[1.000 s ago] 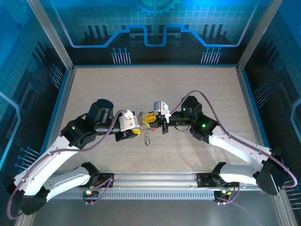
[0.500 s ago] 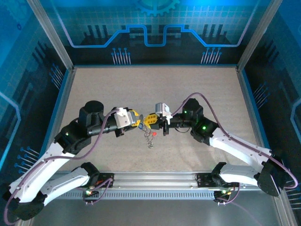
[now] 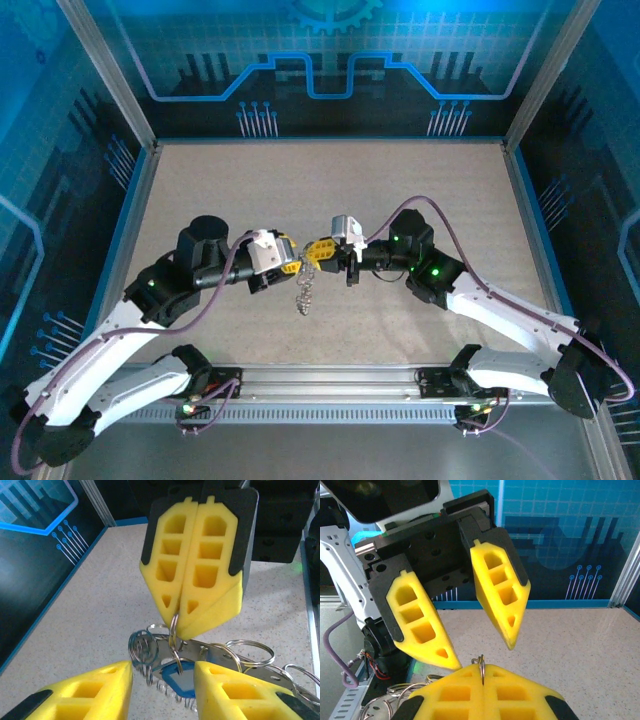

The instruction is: Put the keys on the keyring

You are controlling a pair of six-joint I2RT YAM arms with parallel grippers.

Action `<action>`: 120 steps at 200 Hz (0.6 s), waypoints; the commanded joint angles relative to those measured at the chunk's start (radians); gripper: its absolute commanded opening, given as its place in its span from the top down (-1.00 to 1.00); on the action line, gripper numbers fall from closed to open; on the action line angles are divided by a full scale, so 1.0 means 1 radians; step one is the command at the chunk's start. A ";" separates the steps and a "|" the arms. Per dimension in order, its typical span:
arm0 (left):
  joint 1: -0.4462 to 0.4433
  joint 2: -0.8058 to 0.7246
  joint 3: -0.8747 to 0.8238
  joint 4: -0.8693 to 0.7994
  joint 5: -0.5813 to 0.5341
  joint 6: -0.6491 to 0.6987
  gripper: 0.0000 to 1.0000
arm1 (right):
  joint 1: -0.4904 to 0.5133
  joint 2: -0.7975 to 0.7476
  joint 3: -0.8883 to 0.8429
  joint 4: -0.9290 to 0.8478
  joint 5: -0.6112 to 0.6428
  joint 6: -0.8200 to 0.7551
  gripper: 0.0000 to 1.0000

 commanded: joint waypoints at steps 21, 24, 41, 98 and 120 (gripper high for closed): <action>-0.004 0.004 -0.018 0.045 0.015 -0.040 0.29 | -0.006 -0.016 0.006 0.060 0.012 0.019 1.00; -0.004 0.006 -0.018 0.046 0.016 -0.040 0.31 | -0.006 -0.016 0.008 0.060 0.012 0.018 1.00; -0.004 0.021 -0.011 0.050 0.013 -0.040 0.43 | -0.004 -0.014 0.010 0.060 0.009 0.018 1.00; -0.004 0.048 0.019 0.034 -0.018 0.006 1.00 | -0.003 -0.022 0.002 0.070 0.027 0.044 1.00; -0.003 0.048 0.027 0.012 -0.045 0.030 1.00 | -0.001 -0.025 0.004 0.066 0.076 0.088 1.00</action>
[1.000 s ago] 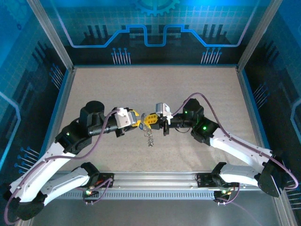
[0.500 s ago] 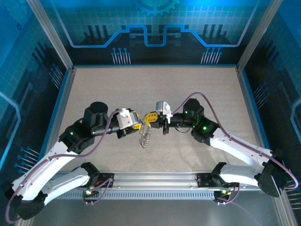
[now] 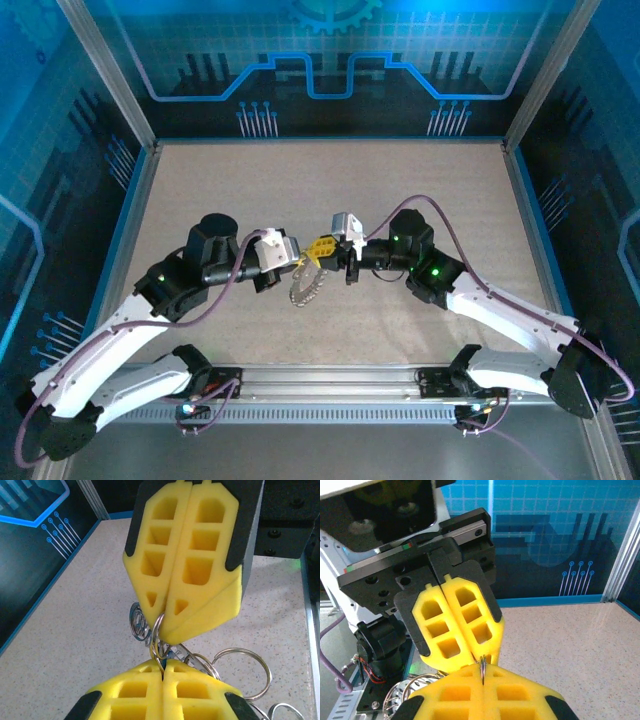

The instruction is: Put the keys on the keyring

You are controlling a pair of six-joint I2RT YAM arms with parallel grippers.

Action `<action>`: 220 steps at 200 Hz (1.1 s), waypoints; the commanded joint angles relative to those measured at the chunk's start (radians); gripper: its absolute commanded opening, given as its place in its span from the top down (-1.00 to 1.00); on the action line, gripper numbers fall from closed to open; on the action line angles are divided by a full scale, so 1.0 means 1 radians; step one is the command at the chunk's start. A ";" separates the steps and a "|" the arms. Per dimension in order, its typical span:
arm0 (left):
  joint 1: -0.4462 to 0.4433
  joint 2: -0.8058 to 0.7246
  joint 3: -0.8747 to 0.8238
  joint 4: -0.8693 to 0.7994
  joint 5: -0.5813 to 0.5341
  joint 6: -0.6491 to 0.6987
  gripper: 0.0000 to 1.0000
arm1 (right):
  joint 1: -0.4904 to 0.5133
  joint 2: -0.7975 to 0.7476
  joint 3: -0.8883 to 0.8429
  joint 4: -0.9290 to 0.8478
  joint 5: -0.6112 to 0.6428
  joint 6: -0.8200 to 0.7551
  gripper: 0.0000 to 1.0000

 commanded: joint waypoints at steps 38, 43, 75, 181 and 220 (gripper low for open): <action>0.002 0.001 0.041 -0.054 -0.048 0.077 1.00 | 0.025 -0.029 0.002 0.099 0.156 0.170 1.00; 0.000 0.004 0.043 -0.061 -0.047 0.084 1.00 | 0.032 -0.029 0.000 0.107 0.173 0.183 1.00; -0.014 0.020 0.052 -0.081 -0.027 0.123 1.00 | 0.083 -0.024 0.003 0.136 0.257 0.209 1.00; -0.052 -0.006 0.050 -0.081 -0.103 0.174 1.00 | 0.136 -0.012 -0.009 0.091 0.327 0.148 1.00; -0.051 -0.056 0.018 -0.061 -0.211 0.164 1.00 | 0.135 -0.048 0.028 -0.075 0.301 0.018 1.00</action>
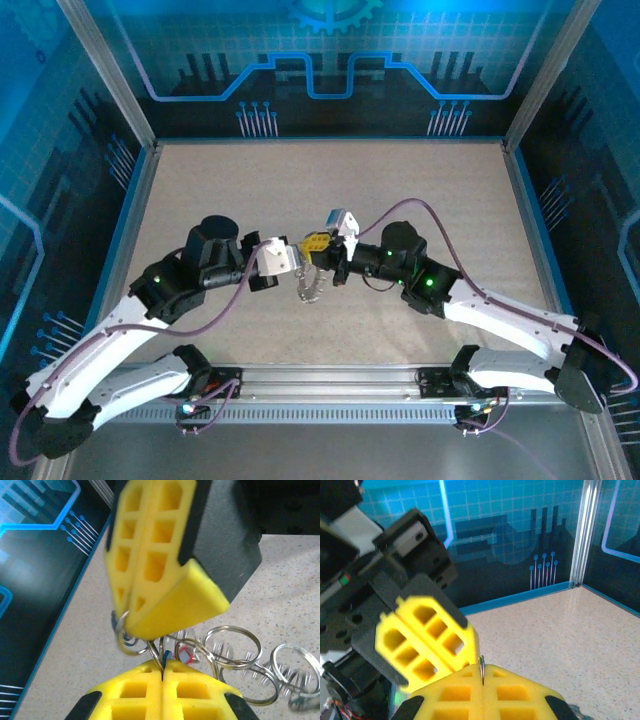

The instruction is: Put the keys on the keyring

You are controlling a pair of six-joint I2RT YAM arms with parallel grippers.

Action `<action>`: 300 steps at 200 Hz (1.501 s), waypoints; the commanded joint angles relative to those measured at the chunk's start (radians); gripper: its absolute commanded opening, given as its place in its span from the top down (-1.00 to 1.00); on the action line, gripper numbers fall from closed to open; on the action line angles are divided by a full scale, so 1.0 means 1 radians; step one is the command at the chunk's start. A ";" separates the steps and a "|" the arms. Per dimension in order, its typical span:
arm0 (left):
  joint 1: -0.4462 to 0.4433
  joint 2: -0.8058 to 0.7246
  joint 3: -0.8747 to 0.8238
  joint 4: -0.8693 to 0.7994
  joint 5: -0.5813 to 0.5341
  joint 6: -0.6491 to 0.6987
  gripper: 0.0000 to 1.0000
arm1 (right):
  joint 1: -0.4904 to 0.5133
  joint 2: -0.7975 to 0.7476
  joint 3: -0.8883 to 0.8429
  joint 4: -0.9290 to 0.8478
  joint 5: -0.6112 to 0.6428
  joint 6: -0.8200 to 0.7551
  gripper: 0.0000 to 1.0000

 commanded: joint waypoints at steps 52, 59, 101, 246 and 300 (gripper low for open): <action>-0.006 -0.015 -0.011 0.013 -0.072 0.012 1.00 | 0.015 0.000 0.103 -0.160 -0.088 -0.126 1.00; -0.007 -0.011 -0.010 0.010 -0.075 0.016 1.00 | 0.016 0.005 0.110 -0.166 -0.097 -0.129 1.00; -0.007 -0.024 -0.027 0.026 -0.111 0.054 1.00 | 0.015 0.046 0.173 -0.270 -0.151 -0.152 1.00; -0.008 -0.081 -0.104 0.131 -0.052 0.123 1.00 | -0.037 0.016 0.164 -0.246 -0.274 -0.291 0.50; -0.007 -0.082 -0.107 0.165 -0.028 0.119 1.00 | -0.103 -0.058 0.103 -0.277 -0.327 -0.440 0.21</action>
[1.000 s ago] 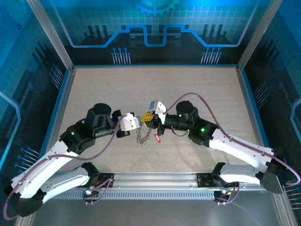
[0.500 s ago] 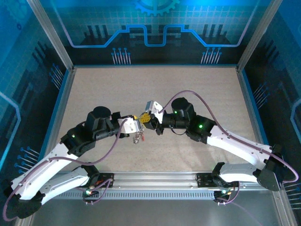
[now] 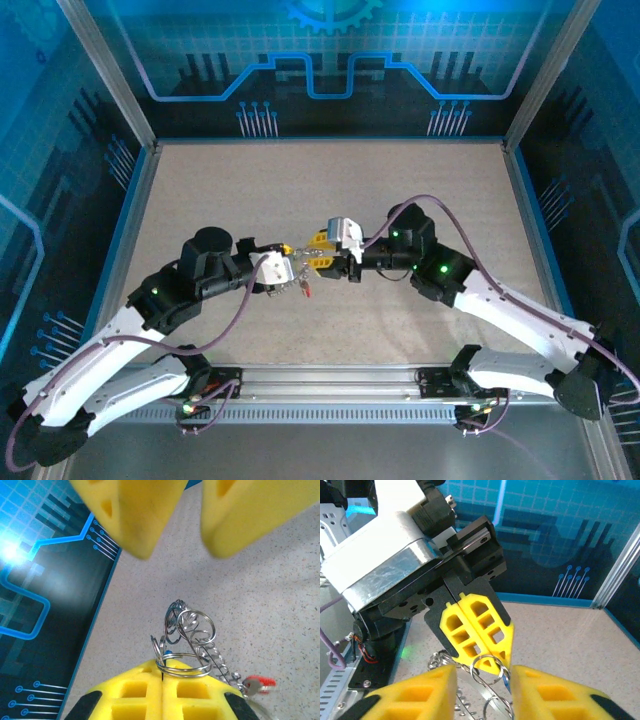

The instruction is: Put the keys on the keyring

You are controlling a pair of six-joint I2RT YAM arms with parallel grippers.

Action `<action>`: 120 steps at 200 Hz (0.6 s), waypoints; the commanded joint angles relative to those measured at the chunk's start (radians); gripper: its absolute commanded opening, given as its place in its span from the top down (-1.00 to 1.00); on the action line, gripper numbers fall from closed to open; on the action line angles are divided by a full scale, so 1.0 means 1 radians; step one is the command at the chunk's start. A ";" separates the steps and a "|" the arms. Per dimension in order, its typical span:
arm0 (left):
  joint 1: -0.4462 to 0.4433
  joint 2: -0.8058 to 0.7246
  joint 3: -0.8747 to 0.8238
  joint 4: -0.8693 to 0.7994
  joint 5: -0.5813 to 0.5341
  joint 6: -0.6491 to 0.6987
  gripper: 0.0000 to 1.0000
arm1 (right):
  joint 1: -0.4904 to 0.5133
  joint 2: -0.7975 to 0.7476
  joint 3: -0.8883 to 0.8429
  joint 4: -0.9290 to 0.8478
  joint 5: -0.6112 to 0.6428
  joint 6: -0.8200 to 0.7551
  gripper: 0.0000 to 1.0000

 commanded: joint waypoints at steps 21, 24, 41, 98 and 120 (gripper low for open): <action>0.005 -0.017 -0.010 0.071 0.069 0.004 1.00 | -0.034 -0.040 -0.038 -0.066 -0.073 -0.185 0.11; 0.005 -0.018 -0.011 0.071 0.073 0.008 1.00 | -0.040 -0.042 -0.037 -0.072 -0.077 -0.193 0.10; 0.004 -0.024 -0.017 0.080 0.102 0.023 1.00 | -0.080 -0.041 -0.025 -0.116 -0.112 -0.225 0.05; 0.005 -0.047 -0.047 0.118 0.261 0.147 1.00 | -0.134 -0.010 0.088 -0.357 -0.209 -0.473 0.13; 0.004 -0.057 -0.073 0.170 0.327 0.167 1.00 | -0.140 -0.003 0.109 -0.380 -0.164 -0.550 0.24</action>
